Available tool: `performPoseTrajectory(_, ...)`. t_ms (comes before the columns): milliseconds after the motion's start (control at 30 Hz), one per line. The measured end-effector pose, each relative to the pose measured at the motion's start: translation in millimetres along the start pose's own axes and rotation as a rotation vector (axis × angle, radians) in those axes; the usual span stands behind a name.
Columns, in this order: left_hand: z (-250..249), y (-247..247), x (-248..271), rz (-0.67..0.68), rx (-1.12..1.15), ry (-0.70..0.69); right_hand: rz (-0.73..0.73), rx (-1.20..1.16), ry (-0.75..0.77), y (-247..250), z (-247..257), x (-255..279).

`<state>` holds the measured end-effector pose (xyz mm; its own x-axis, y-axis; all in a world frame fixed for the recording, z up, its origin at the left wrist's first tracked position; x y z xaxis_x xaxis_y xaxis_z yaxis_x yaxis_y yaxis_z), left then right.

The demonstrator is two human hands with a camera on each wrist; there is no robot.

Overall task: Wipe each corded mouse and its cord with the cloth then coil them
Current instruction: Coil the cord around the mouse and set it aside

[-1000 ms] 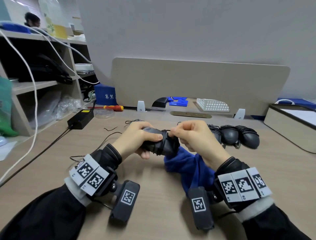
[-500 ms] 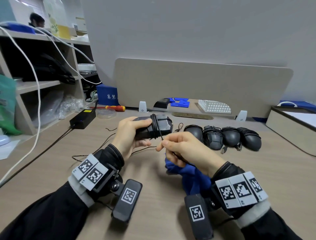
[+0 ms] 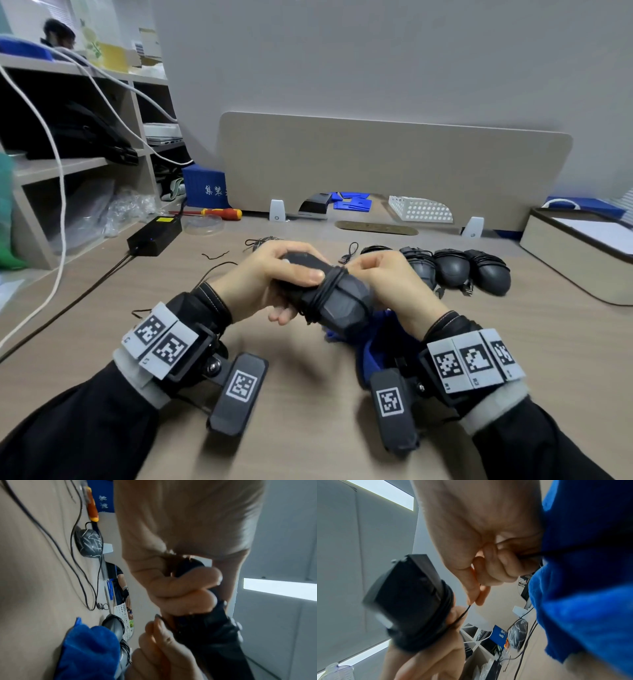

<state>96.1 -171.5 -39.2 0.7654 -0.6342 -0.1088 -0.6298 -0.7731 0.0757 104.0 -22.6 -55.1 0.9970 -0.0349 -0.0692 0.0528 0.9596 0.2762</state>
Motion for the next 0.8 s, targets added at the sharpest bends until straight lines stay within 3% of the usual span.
performPoseTrajectory(133, 2.3, -2.2, -1.0, -0.058, -0.185, 0.01, -0.094, -0.049, 0.089, 9.4, 6.4, -3.4)
performPoseTrajectory(400, 8.6, 12.4, -2.9, -0.209, -0.288, 0.09, -0.129, -0.028, 0.22, 9.3, 21.9, 1.9)
performPoseTrajectory(567, 12.3, 33.3, -3.5, -0.426, -0.214, 0.091, -0.049, -0.041, 0.229, -4.4, 27.7, 4.8)
performPoseTrajectory(800, 10.7, 43.9, 0.0, -0.57, -0.117, 0.045, 0.112, -0.103, 0.191, -25.6, 21.3, 5.7)
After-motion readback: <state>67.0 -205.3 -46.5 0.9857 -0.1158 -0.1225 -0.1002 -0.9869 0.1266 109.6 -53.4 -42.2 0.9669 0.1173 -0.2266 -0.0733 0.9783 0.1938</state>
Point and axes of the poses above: each hand's wrist, its own x-axis away from the middle knuckle, its own y-axis out of the back of the hand, z = x × y, the point moved 8 cm from there along -x, towards the middle knuckle, and after that the axes turned 3 degrees about -x, right-handed, at the moved point
